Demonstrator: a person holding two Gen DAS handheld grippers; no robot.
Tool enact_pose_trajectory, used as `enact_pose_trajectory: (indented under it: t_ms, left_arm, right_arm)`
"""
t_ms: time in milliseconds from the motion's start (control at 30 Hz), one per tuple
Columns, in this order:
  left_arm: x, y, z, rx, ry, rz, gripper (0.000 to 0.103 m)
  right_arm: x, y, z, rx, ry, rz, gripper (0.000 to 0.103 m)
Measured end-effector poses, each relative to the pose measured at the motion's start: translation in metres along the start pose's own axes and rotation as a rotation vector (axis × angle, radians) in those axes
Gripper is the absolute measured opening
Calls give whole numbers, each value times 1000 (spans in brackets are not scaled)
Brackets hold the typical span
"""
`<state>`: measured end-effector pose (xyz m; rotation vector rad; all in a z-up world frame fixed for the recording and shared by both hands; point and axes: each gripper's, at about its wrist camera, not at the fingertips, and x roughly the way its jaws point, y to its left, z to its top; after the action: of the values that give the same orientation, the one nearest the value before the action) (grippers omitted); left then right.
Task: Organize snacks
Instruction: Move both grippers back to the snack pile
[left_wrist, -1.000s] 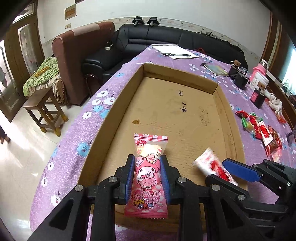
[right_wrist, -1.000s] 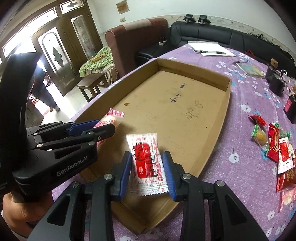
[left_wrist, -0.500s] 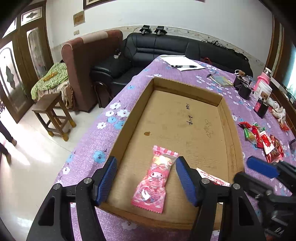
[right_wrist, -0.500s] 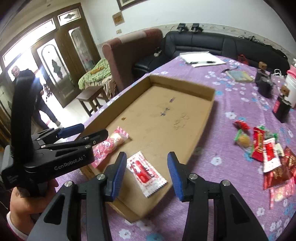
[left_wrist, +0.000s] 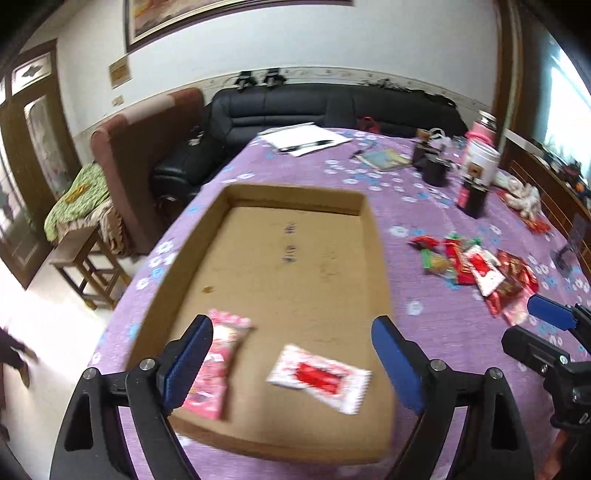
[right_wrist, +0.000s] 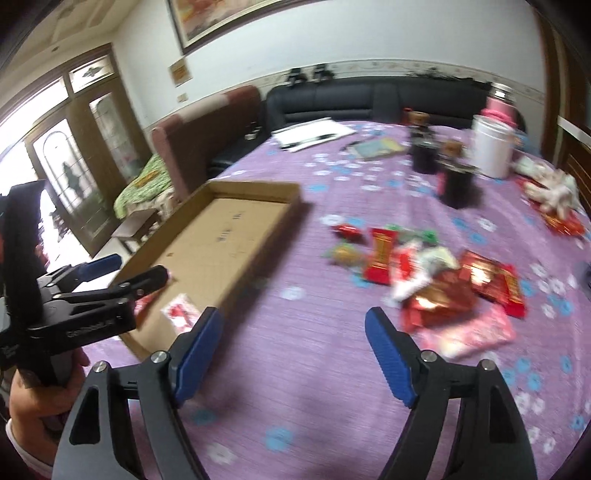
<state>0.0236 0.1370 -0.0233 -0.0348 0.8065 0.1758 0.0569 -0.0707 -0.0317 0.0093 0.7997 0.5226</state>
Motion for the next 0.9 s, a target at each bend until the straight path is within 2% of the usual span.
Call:
enact_pose_trajectory:
  t_ms: [267, 433, 733, 900]
  left_arm:
    - [8, -68, 3, 113, 17, -62, 93]
    - [21, -100, 5, 145, 47, -113, 93]
    - [44, -132, 17, 165, 76, -165, 93]
    - [55, -140, 25, 187, 83, -218, 92]
  right_arm:
    - [-24, -75, -22, 94, 0, -124, 80]
    - [-33, -111, -35, 150, 7, -166, 80]
    - [-24, -130, -40, 159, 21, -165, 80]
    - [-19, -137, -38, 144, 23, -160, 80]
